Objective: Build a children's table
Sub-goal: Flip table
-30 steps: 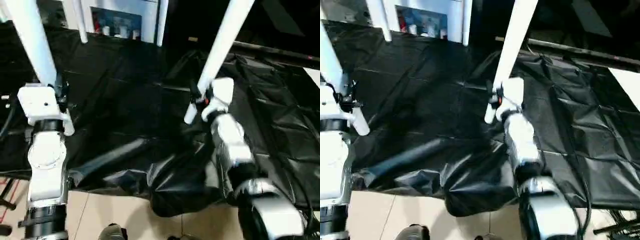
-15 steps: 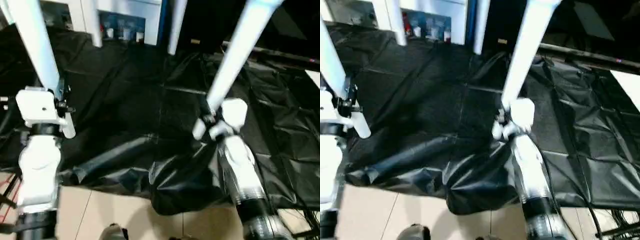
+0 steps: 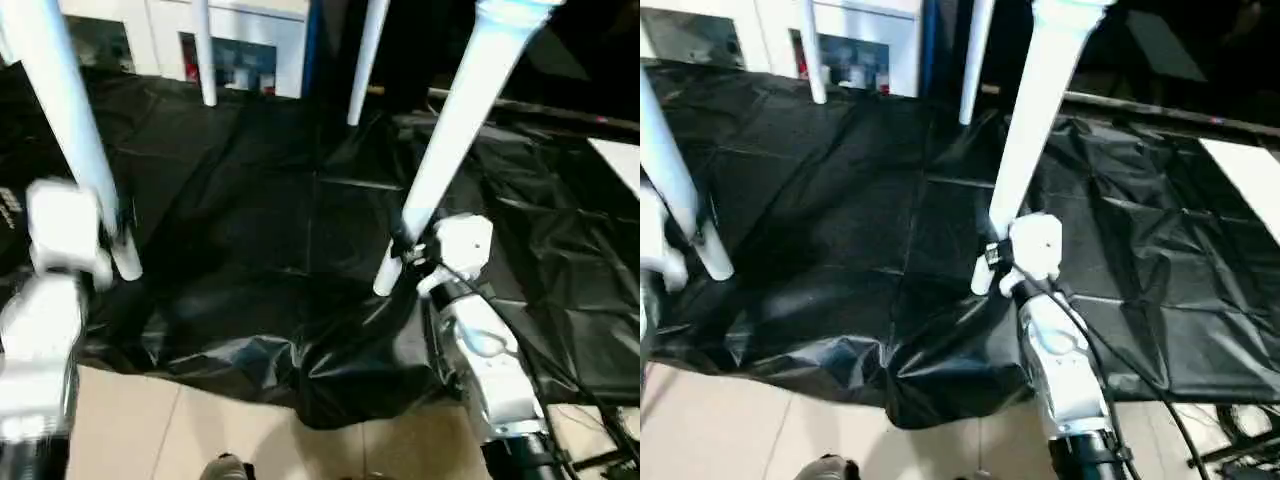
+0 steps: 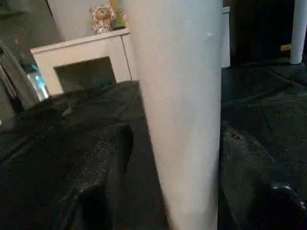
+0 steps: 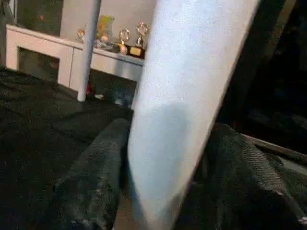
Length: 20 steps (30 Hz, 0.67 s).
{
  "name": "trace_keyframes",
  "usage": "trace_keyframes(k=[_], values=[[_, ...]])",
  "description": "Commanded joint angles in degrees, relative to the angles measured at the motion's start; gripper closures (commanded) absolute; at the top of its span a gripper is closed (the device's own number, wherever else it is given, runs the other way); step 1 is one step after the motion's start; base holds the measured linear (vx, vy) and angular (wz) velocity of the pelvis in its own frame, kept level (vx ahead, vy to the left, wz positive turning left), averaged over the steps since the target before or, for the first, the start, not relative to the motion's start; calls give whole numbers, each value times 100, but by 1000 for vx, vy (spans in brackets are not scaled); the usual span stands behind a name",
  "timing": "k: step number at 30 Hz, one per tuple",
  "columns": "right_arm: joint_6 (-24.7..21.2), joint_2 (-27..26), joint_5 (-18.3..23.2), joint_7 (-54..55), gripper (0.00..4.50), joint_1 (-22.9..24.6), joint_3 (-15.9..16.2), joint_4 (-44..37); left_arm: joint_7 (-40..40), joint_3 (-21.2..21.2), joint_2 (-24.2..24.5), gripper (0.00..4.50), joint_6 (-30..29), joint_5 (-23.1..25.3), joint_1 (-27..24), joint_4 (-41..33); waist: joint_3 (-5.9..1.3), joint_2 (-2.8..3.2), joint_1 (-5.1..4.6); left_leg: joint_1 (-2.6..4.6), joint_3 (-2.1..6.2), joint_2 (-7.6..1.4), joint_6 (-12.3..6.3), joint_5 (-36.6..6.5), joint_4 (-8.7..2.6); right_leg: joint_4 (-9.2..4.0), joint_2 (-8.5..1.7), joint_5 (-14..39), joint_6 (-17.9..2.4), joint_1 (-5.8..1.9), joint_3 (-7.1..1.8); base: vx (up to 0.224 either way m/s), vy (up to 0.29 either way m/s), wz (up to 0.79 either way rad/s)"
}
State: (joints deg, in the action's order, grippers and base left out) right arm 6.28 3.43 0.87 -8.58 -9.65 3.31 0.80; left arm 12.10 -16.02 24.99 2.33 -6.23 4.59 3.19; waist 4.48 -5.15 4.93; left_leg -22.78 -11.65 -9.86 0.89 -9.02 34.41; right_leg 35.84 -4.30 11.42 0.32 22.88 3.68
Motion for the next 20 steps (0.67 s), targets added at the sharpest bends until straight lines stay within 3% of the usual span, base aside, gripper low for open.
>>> trace_keyframes(k=[1,2,3,5,7,9,10,11,12,16,17,18,20], values=[[-388,33,172,142,148,223,-208,-379,8,-277,-65,129,-73,-329,-254,-487,-365,245,-6,305,317,-389,756,-3262,-576,-535,-424,2001,-605,5,-332,0,0,0],[-388,33,172,142,148,223,-208,-379,8,-277,-65,129,-73,-329,-254,-487,-359,233,-10,289,317,-401,743,-3249,-586,-532,-430,1926,-629,-11,-336,0,0,0],[-650,-24,380,146,135,460,-289,-709,0,-420,-203,119,-94,-527,-606,-903,-369,200,-4,259,316,-406,705,-3144,-588,-511,-428,1787,-651,-50,-333,0,0,0],[-738,-1,380,113,128,591,-286,-892,19,-476,-280,119,-136,-627,-794,-1142,-359,201,4,239,299,-416,678,-3056,-596,-511,-423,1662,-650,-56,-335,0,0,0],[-1093,134,268,36,98,940,-239,-1371,-17,-528,-534,80,-484,-897,-1286,-1885,-350,182,32,270,272,-414,663,-3050,-578,-516,-395,1693,-612,-36,-343,0,0,0],[-1373,361,273,-239,96,1202,-98,-1624,-45,-256,-706,78,-1139,-1202,-1694,-2420,-336,153,62,283,265,-403,635,-3091,-555,-533,-401,1868,-538,-39,-355,0,0,0],[-1542,487,272,-376,96,1296,-30,-1684,-103,-35,-775,78,-1337,-1222,-1838,-2617,-266,150,70,277,270,-382,637,-3314,-560,-625,-411,2419,-420,-7,-350,0,0,0],[-1641,534,280,-423,96,1321,-10,-1691,-143,75,-799,78,-1364,-1154,-1877,-2682,-255,172,76,310,283,-377,667,-3452,-556,-658,-419,2724,-345,12,-346,0,0,0],[-1839,545,349,-419,96,1309,-35,-1682,-285,188,-833,78,-1321,-866,-1906,-2740,-253,155,64,354,335,-370,711,-3650,-537,-741,-429,3323,-166,30,-329,0,0,0],[-2213,584,656,-502,96,1263,-81,-1732,-407,441,-875,78,-1352,-521,-1991,-2860,-234,175,11,336,421,-377,769,-3789,-569,-798,-434,3566,-109,-35,-250,0,0,0],[-2331,582,687,-465,96,1275,-123,-1807,-394,442,-921,78,-1285,-460,-2002,-2884,-205,201,-44,351,464,-368,822,-4012,-583,-839,-423,3717,-89,-55,-182,0,0,0],[-2352,583,690,-460,96,1286,-140,-1843,-380,439,-933,78,-1273,-416,-2004,-2897,-197,190,-86,321,500,-372,857,-4146,-611,-840,-430,3796,-74,-113,-134,0,0,0],[-2484,590,758,-477,96,1346,-157,-1934,-388,483,-885,78,-1435,-317,-2041,-2973,-183,276,-92,329,535,-393,927,-4440,-671,-831,-394,3730,-105,-163,-65,-23,18,-9]])
